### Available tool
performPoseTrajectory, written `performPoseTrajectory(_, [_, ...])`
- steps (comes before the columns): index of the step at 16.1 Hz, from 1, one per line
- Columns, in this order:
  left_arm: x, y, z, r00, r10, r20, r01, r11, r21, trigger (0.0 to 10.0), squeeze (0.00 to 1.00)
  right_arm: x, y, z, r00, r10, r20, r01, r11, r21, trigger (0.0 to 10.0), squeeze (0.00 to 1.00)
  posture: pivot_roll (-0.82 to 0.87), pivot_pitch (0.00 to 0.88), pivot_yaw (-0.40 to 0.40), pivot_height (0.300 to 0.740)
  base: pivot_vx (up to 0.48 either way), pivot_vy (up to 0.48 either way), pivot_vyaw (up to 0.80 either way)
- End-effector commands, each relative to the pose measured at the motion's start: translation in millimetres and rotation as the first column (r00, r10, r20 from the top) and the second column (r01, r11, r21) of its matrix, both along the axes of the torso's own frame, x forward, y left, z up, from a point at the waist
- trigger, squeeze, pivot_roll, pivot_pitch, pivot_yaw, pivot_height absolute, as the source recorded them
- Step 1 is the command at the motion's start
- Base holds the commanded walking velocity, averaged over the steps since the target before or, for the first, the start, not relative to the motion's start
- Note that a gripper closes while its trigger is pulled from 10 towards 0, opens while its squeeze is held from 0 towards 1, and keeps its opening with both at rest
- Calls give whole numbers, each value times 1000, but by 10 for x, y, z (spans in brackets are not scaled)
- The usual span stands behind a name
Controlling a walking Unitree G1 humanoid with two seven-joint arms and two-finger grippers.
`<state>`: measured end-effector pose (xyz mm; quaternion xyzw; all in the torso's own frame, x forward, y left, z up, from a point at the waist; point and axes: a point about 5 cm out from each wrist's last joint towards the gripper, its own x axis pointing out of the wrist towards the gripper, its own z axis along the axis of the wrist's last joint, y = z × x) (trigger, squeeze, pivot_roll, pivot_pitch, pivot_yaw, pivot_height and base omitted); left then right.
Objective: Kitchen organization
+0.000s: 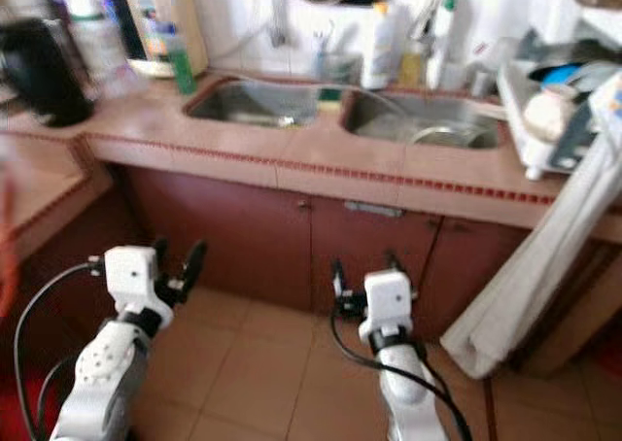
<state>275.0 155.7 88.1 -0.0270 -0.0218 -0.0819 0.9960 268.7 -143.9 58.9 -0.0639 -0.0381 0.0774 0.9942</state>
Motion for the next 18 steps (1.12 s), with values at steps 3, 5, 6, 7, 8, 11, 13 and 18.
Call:
performPoseTrajectory(3, [-91, 24, -377, 991, -29, -129, 37, 997, 65, 10000, 0, -183, -224, -553, 963, -39, -267, 22, 998, -66, 10000, 0, -140, 0, 60, 740, 0, 0, 0])
performPoseTrajectory(5, [-151, 50, -569, 981, -35, -192, 56, 993, 101, 10000, 0, -291, -282, -728, 935, -45, -351, 7, 994, -109, 10000, 0, -134, 0, 58, 740, 0, 0, 0])
performPoseTrajectory(6, [-212, 81, -743, 965, -26, -262, 64, 989, 136, 10000, 0, -377, -315, -851, 907, -51, -418, -5, 991, -131, 10000, 0, -132, 0, 53, 740, 0, 0, 0])
performPoseTrajectory(7, [-325, 122, -984, 932, -14, -361, 87, 979, 187, 10000, 0, -502, -360, -1012, 859, -58, -508, -35, 984, -173, 10000, 0, -130, 0, 47, 740, 0, 0, 0])
performPoseTrajectory(8, [-325, 122, -984, 932, -14, -361, 87, 979, 187, 10000, 0, -502, -360, -1012, 859, -58, -508, -35, 984, -173, 10000, 0, -130, 0, 47, 740, 0, 0, 0])
performPoseTrajectory(11, [-325, 122, -984, 932, -14, -361, 87, 979, 187, 10000, 0, -502, -360, -1012, 859, -58, -508, -35, 984, -173, 10000, 0, -130, 0, 47, 740, 0, 0, 0])
performPoseTrajectory(13, [-325, 122, -984, 932, -14, -361, 87, 979, 187, 10000, 0, -502, -360, -1012, 859, -58, -508, -35, 984, -173, 10000, 0, -130, 0, 47, 740, 0, 0, 0])
performPoseTrajectory(18, [-325, 122, -984, 932, -14, -361, 87, 979, 187, 10000, 0, -502, -360, -1012, 859, -58, -508, -35, 984, -173, 10000, 0, -130, 0, 47, 740, 0, 0, 0])
